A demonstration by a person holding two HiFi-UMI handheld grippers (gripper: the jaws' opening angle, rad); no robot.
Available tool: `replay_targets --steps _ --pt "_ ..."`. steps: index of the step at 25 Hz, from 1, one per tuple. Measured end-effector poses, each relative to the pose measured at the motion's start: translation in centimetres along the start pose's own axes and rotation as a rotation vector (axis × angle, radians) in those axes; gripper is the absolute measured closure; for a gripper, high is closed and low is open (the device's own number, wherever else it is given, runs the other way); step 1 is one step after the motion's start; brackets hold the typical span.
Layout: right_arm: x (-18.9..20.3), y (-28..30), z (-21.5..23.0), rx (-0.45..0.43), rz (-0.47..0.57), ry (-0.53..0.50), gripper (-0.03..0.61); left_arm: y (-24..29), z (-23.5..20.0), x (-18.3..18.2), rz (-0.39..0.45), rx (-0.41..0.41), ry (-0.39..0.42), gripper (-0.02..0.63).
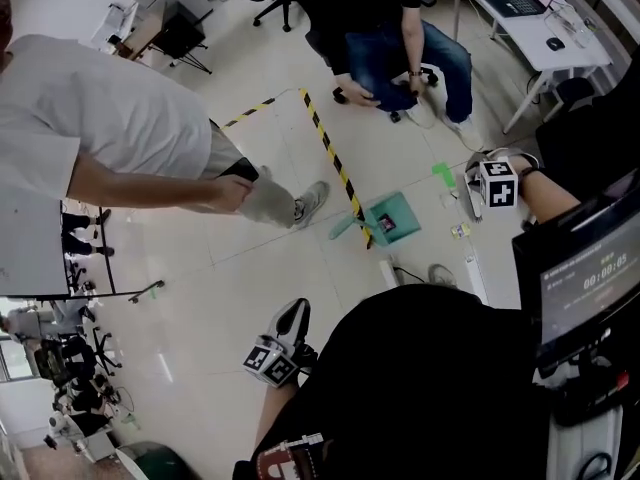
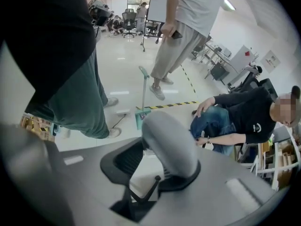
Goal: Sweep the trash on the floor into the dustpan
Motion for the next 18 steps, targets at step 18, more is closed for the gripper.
replay_targets --steps 18 --pt "-17.8 2.6 -3.3 -0.098 0.345 -0.059 0.482 -2.5 -1.2 -0.6 0.009 -0.095 -0.025 0.618"
Point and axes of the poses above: the fingertips, and each gripper's own axes: y forward along the fingers, z to its right, x out of its underside, the point moved 1 cm from there along -y, backward along the fingers, and after that the axes turned 11 degrees about y, right-handed, at the moved point
